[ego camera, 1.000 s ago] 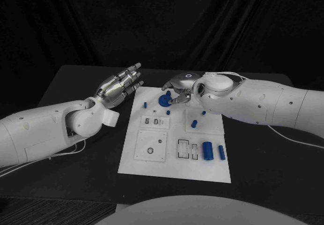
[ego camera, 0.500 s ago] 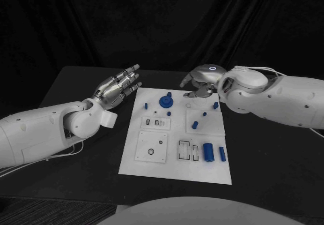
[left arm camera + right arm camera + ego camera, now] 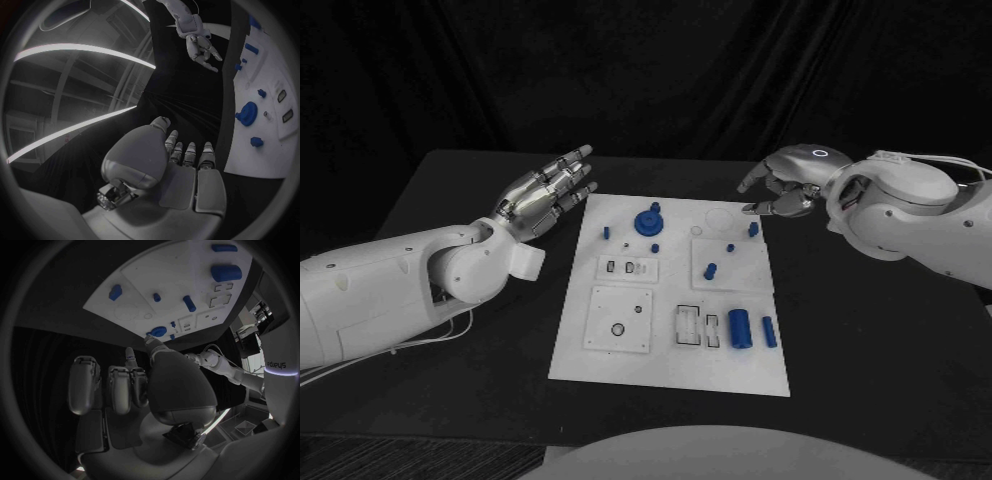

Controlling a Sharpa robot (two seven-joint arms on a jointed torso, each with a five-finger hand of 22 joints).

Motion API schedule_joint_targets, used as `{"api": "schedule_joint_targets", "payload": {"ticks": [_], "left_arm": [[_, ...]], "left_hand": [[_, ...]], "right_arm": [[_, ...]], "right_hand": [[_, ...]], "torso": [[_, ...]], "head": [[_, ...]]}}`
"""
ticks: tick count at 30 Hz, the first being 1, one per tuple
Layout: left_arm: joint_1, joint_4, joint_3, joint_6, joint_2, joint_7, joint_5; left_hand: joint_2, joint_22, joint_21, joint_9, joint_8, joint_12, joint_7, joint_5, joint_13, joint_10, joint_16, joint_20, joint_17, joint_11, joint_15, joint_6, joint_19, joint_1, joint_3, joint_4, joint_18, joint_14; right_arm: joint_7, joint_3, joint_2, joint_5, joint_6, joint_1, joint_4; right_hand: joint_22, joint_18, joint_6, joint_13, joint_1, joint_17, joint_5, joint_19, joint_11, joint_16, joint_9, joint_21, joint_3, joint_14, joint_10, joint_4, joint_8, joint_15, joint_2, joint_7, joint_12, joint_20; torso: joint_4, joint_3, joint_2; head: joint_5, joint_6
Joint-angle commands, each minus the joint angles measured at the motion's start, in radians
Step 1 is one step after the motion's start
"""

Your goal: Assemble the parts on the task board

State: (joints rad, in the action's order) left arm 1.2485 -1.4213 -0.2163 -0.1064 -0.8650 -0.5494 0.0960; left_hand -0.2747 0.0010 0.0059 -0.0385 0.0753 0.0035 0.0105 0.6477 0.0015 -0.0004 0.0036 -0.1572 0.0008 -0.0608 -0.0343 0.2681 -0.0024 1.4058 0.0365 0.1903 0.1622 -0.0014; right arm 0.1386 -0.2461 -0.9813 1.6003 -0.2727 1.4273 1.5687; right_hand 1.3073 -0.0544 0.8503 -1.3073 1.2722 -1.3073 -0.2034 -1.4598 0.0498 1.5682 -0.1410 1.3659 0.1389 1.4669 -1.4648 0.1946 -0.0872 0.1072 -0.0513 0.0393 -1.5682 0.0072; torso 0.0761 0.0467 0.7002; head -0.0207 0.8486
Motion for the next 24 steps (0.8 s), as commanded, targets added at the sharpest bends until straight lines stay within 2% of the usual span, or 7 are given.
{"api": "schedule_joint_targets", "payload": {"ticks": [1, 6, 10, 17, 19, 21, 24], "left_arm": [[-0.003, -0.003, 0.001, -0.003, -0.001, -0.021, 0.001], [-0.006, -0.004, 0.001, -0.001, -0.005, -0.021, 0.001], [-0.008, -0.006, 0.001, -0.003, -0.006, -0.021, 0.001], [-0.01, -0.007, 0.001, -0.003, -0.008, -0.021, 0.001], [-0.011, -0.008, 0.001, -0.003, -0.008, -0.022, 0.001], [-0.011, -0.008, 0.001, -0.003, -0.008, -0.023, 0.001], [-0.012, -0.008, 0.001, -0.004, -0.008, -0.023, 0.001]], "left_hand": [[0.001, -0.001, -0.006, -0.002, 0.007, -0.003, -0.006, 0.006, -0.002, 0.0, -0.004, -0.007, -0.001, 0.009, -0.006, 0.003, 0.002, -0.002, -0.007, -0.002, 0.017, 0.001], [0.001, -0.001, -0.006, -0.002, 0.007, -0.003, -0.007, 0.006, -0.002, 0.0, -0.004, -0.008, -0.001, 0.01, -0.008, 0.004, 0.002, -0.002, -0.009, -0.003, 0.017, 0.001], [0.001, -0.001, -0.006, -0.002, 0.007, -0.003, -0.007, 0.006, -0.002, 0.0, -0.004, -0.008, -0.001, 0.01, -0.008, 0.004, 0.002, -0.002, -0.009, -0.003, 0.017, 0.001], [0.002, -0.001, -0.006, -0.002, 0.008, -0.003, -0.008, 0.006, -0.002, 0.0, -0.004, -0.009, -0.001, 0.011, -0.009, 0.005, 0.002, -0.003, -0.011, -0.005, 0.017, 0.001], [0.002, -0.001, -0.006, -0.002, 0.008, -0.003, -0.008, 0.006, -0.002, 0.0, -0.004, -0.009, -0.001, 0.011, -0.009, 0.005, 0.002, -0.003, -0.011, -0.005, 0.017, 0.001], [0.002, -0.001, -0.006, -0.002, 0.008, -0.003, -0.008, 0.006, -0.002, 0.0, -0.004, -0.009, -0.001, 0.011, -0.009, 0.005, 0.002, -0.003, -0.011, -0.005, 0.017, 0.001], [0.002, -0.001, -0.006, -0.002, 0.008, -0.003, -0.008, 0.006, -0.002, 0.0, -0.004, -0.009, -0.001, 0.011, -0.009, 0.005, 0.002, -0.003, -0.011, -0.005, 0.017, 0.001]], "right_arm": [[0.037, -0.001, -0.019, 0.003, -0.013, -0.017, 0.01], [0.041, -0.001, -0.039, 0.003, -0.023, -0.043, 0.0], [0.043, -0.001, -0.041, 0.003, -0.024, -0.059, -0.018], [0.04, -0.001, -0.025, 0.003, -0.027, -0.082, -0.058], [0.038, -0.001, -0.019, 0.003, -0.028, -0.088, -0.069], [0.036, -0.001, -0.013, 0.003, -0.03, -0.092, -0.078], [0.033, -0.001, -0.003, 0.003, -0.031, -0.096, -0.091]], "right_hand": [[0.203, 0.01, 0.004, -0.263, 0.0, -0.263, 0.009, -0.019, -0.007, 0.003, -0.001, 0.009, -0.007, 0.104, -0.106, 0.001, -0.002, -0.003, -0.003, 0.0, -0.003, 0.004], [0.203, 0.009, -0.001, -0.263, -0.001, -0.263, 0.017, -0.019, -0.007, 0.003, -0.001, 0.008, -0.011, 0.104, -0.106, 0.005, 0.003, -0.003, -0.005, 0.0, -0.003, 0.004], [0.203, 0.009, -0.006, -0.263, 0.0, -0.263, 0.023, -0.018, -0.007, 0.002, 0.0, 0.006, -0.014, 0.104, -0.106, 0.006, 0.007, -0.003, -0.007, 0.0, -0.003, 0.004], [0.202, 0.008, -0.013, -0.263, 0.003, -0.26, 0.047, -0.017, -0.007, -0.001, 0.001, 0.002, -0.021, 0.103, -0.106, 0.01, 0.014, -0.002, -0.012, 0.0, -0.003, 0.003], [0.202, 0.008, -0.013, -0.263, 0.003, -0.26, 0.048, -0.017, -0.007, -0.001, 0.001, 0.001, -0.022, 0.103, -0.106, 0.01, 0.014, -0.002, -0.013, 0.0, -0.003, 0.003], [0.201, 0.008, -0.012, -0.263, 0.005, -0.259, 0.05, -0.016, -0.008, -0.001, 0.001, 0.0, -0.022, 0.103, -0.106, 0.01, 0.014, -0.002, -0.013, 0.001, -0.003, 0.003], [0.201, 0.008, -0.011, -0.263, 0.008, -0.257, 0.052, -0.016, -0.008, -0.003, 0.0, -0.002, -0.022, 0.102, -0.106, 0.009, 0.013, -0.001, -0.014, 0.001, -0.003, 0.003]], "torso": [[-0.0045, 0.0032, -0.004], [-0.0107, 0.0047, -0.006], [-0.0208, 0.0053, -0.007], [-0.0241, 0.0026, -0.005], [-0.0275, 0.0027, -0.004], [-0.0275, 0.0042, -0.005], [-0.0268, 0.0039, -0.005]], "head": [[0.002, 0.005], [0.006, 0.013], [0.017, 0.015], [0.018, 0.014], [0.021, 0.014], [0.023, 0.014], [0.023, 0.015]]}}
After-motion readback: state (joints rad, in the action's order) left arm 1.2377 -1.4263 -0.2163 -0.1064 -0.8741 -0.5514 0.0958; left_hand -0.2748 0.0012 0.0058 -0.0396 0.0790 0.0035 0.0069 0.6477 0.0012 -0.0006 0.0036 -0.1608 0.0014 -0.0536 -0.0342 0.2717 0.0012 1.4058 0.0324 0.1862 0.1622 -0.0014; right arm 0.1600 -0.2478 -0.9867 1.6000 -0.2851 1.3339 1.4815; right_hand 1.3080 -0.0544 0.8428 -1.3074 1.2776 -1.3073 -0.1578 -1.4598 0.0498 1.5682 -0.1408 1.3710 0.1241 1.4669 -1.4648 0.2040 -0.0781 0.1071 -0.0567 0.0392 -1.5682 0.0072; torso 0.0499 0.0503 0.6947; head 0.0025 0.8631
